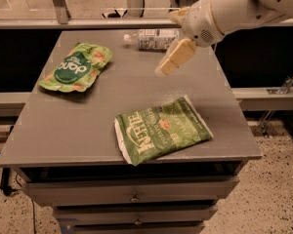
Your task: Pick green rice chip bag
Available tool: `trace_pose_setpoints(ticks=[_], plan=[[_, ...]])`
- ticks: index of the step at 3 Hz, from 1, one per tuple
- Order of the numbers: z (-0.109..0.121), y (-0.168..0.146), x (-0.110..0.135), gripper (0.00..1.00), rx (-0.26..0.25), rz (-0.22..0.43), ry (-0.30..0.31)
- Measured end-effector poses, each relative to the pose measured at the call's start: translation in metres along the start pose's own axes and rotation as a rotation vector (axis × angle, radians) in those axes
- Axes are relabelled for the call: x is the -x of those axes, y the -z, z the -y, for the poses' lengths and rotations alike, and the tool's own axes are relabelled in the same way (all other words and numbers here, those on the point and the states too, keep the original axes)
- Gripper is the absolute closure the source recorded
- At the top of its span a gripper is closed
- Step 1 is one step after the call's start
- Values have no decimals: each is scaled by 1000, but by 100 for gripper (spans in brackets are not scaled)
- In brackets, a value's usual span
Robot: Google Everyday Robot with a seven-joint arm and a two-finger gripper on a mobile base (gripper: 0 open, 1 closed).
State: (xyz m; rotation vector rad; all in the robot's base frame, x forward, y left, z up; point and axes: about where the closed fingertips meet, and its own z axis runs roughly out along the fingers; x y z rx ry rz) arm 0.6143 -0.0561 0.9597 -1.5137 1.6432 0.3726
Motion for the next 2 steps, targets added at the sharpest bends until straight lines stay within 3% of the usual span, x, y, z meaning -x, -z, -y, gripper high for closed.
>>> trace_pose_setpoints(ticks=[1,2], plan=[[1,-48,18,0,36,104,8],[9,-109,51,0,66,193,37]])
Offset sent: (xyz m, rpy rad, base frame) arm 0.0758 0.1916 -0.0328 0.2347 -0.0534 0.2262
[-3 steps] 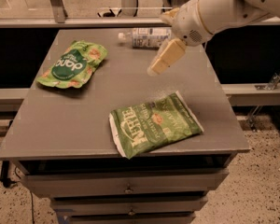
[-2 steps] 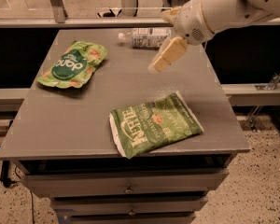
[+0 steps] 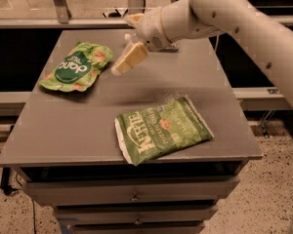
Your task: Pick green rice chip bag
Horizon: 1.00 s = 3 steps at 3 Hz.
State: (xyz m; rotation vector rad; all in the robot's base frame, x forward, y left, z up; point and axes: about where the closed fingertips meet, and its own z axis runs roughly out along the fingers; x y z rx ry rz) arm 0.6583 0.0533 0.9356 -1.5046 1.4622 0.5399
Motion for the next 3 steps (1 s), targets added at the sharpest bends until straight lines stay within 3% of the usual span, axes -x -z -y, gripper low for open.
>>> trace_pose_setpoints(ticks=[1,2,3], plan=[[3,-49,18,0,50,41,15],[4,-93,26,0,87,40,26],[28,-115,11,0,80,1,12]])
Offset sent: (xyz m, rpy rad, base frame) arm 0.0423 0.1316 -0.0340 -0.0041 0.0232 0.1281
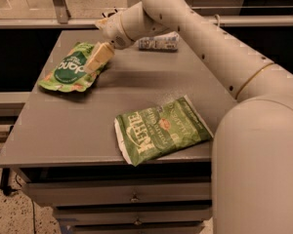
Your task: Pick green rice chip bag
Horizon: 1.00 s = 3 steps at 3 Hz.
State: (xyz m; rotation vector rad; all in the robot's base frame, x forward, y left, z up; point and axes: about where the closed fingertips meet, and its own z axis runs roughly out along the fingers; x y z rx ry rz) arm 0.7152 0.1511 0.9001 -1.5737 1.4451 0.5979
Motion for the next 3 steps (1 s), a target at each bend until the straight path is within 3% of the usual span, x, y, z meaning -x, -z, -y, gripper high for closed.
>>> trace_pose_setpoints(ticks=[2,3], plan=[[-2,-10,-38,0,40,-37,-96],[-7,-10,-35,17,50,-18,-100]])
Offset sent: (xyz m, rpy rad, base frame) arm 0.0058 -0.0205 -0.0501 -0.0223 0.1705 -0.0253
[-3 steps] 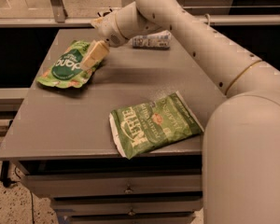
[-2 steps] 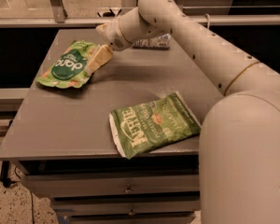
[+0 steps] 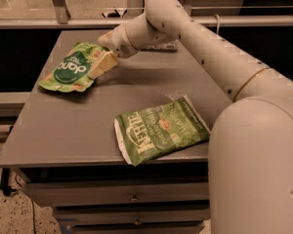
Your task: Pick green rice chip bag
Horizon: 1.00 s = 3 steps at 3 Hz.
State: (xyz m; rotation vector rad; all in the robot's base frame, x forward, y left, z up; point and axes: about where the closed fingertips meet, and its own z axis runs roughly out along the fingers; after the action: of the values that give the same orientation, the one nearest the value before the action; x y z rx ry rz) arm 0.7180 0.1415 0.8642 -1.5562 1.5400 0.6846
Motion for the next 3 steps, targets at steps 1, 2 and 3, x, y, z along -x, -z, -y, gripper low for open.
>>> trace_pose_setpoints(ticks=[1,2,3], plan=[[-5,1,-1,41,1,10,-8],[-9,2,-4,64,0,15,-16],[-15,3,-7,87,-1,18,-27]])
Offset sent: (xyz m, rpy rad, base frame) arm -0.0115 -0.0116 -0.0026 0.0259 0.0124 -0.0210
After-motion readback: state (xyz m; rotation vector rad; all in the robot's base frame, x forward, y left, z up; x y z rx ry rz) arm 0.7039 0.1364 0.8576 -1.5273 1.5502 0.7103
